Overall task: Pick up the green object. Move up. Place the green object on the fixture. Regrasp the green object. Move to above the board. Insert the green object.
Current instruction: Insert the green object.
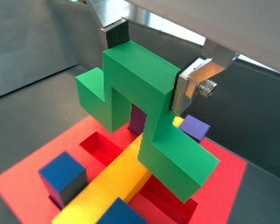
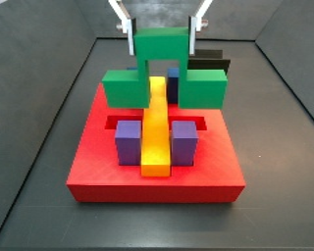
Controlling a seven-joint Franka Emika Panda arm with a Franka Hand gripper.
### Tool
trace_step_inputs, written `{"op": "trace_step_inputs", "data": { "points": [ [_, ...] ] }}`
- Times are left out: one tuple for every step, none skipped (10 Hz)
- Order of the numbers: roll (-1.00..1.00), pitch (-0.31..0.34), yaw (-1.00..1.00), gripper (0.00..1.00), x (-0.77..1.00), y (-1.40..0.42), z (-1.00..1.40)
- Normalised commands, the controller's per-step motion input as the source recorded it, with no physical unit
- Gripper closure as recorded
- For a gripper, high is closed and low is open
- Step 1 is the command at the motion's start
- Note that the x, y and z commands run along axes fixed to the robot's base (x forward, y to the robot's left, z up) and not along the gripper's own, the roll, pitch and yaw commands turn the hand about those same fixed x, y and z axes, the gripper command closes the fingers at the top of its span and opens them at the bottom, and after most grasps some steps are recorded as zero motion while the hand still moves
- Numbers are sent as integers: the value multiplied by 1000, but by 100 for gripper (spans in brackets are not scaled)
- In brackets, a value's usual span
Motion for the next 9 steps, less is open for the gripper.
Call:
{"op": "trace_step_inputs", "data": {
  "points": [
    [230, 0, 629, 100, 117, 0, -246],
    [179, 0, 431, 100, 23, 0, -134],
    [50, 11, 97, 100, 40, 0, -40],
    [53, 0, 0, 100, 0, 0, 0],
    [101, 0, -60, 100, 0, -14, 0],
    [176, -36, -103, 100, -97, -34, -66],
    [240, -80, -129, 100, -174, -66, -186],
    [240, -91, -111, 100, -209, -83, -183],
    [69, -4, -71, 100, -37, -6, 0]
  ]
}}
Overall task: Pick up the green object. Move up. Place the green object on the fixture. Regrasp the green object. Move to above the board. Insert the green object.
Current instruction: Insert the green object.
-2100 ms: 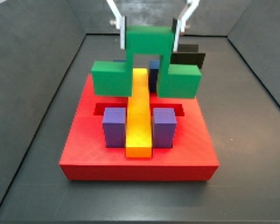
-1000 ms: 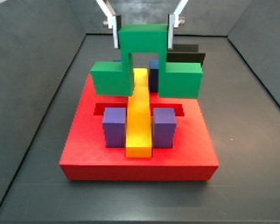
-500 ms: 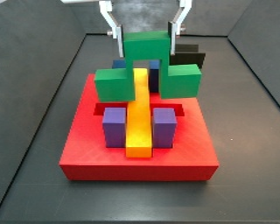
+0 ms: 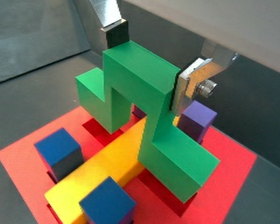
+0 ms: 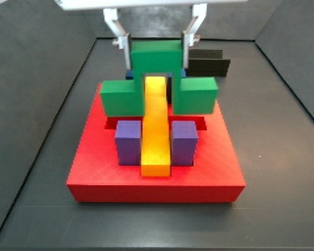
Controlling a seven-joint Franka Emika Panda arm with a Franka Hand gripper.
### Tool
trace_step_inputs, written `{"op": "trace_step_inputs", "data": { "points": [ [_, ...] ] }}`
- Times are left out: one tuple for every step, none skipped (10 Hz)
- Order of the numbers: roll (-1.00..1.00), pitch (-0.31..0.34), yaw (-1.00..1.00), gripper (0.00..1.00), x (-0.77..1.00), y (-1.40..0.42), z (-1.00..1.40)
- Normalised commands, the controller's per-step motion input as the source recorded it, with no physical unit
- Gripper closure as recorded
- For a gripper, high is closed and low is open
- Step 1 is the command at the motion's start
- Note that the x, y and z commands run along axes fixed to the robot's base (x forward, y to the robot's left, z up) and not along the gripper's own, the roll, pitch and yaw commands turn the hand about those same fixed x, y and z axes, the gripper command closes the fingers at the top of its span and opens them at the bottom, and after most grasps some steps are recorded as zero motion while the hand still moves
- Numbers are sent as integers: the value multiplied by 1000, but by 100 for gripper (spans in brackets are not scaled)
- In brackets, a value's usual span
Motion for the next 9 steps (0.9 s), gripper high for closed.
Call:
{"op": "trace_step_inputs", "data": {
  "points": [
    [7, 0, 0, 100, 0, 0, 0],
    [80, 0, 0, 100, -20, -91, 0],
    [71, -1, 0, 100, -29, -117, 0],
    [116, 0, 0, 100, -23, -120, -29],
    [141, 0, 0, 100, 0, 0, -37],
    [64, 0, 57, 100, 0, 0, 0],
    [-50, 0, 60, 100, 40, 137, 0],
    [-7, 0, 0, 100, 29, 0, 0],
    [-26, 0, 226, 100, 0, 120, 0]
  ]
}}
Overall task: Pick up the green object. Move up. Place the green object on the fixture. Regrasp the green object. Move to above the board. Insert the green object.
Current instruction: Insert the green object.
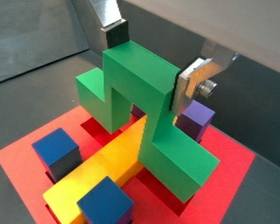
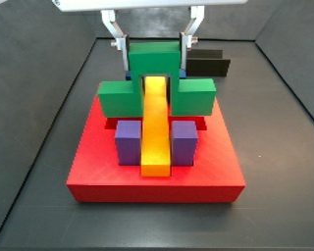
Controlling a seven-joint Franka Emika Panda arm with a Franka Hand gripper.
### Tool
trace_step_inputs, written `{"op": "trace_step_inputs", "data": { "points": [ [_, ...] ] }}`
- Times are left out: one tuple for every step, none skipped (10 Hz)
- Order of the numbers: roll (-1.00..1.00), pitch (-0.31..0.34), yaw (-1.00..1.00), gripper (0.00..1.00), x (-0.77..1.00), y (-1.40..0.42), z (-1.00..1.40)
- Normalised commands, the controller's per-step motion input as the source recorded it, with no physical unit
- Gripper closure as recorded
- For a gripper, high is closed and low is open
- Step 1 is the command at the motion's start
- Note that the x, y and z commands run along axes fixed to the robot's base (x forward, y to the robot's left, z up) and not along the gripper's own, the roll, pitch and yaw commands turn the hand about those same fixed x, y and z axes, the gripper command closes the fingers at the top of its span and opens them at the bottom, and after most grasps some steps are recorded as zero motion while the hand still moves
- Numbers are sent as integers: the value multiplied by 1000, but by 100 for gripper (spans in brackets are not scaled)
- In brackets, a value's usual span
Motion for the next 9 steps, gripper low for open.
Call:
{"op": "trace_step_inputs", "data": {
  "points": [
    [0, 0, 151, 100, 77, 26, 0],
    [0, 0, 246, 100, 54, 6, 0],
    [0, 0, 114, 100, 43, 0, 0],
    [0, 0, 17, 100, 0, 0, 0],
    [-13, 0, 100, 100, 0, 0, 0],
    [0, 0, 0, 100, -20, 40, 0],
    [-4, -1, 0, 100, -151, 206, 0],
    [-31, -9, 0, 100, -129, 143, 0],
    [-9, -30, 0, 100, -106, 34, 0]
  ]
}}
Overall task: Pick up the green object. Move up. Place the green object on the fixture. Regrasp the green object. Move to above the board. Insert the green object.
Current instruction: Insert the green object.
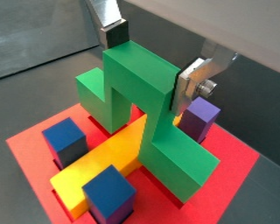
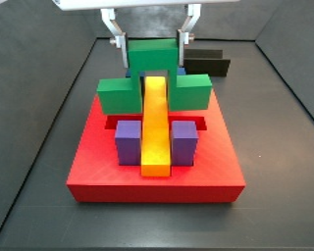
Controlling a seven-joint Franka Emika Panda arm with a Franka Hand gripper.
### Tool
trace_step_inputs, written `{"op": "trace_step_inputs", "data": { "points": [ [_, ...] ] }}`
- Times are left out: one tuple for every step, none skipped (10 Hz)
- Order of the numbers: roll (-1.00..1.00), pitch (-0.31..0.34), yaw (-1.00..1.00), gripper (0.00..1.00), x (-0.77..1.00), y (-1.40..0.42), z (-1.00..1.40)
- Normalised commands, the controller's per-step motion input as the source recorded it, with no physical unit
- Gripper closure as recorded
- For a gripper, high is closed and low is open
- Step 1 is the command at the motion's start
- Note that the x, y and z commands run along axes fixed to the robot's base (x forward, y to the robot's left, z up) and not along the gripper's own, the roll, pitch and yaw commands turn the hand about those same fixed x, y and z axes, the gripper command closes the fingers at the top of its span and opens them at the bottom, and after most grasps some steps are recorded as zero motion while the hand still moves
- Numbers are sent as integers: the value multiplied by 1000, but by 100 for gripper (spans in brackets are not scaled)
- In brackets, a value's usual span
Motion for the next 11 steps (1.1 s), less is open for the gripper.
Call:
{"op": "trace_step_inputs", "data": {
  "points": [
    [0, -47, 0, 100, -103, 0, -20],
    [14, -19, 0, 100, -40, -29, -43],
    [6, -26, 0, 100, -20, -91, -51],
    [0, 0, 69, 100, 0, -103, -20],
    [0, 0, 111, 100, 129, -103, 0],
    [0, 0, 111, 100, 177, -77, -29],
    [0, 0, 106, 100, 171, -80, -63],
    [0, 0, 97, 100, 111, -77, -126],
    [16, -3, 34, 100, 26, -49, -209],
    [31, -9, 0, 100, 0, -6, -211],
    [19, -4, 0, 100, 0, -11, -171]
  ]
}}
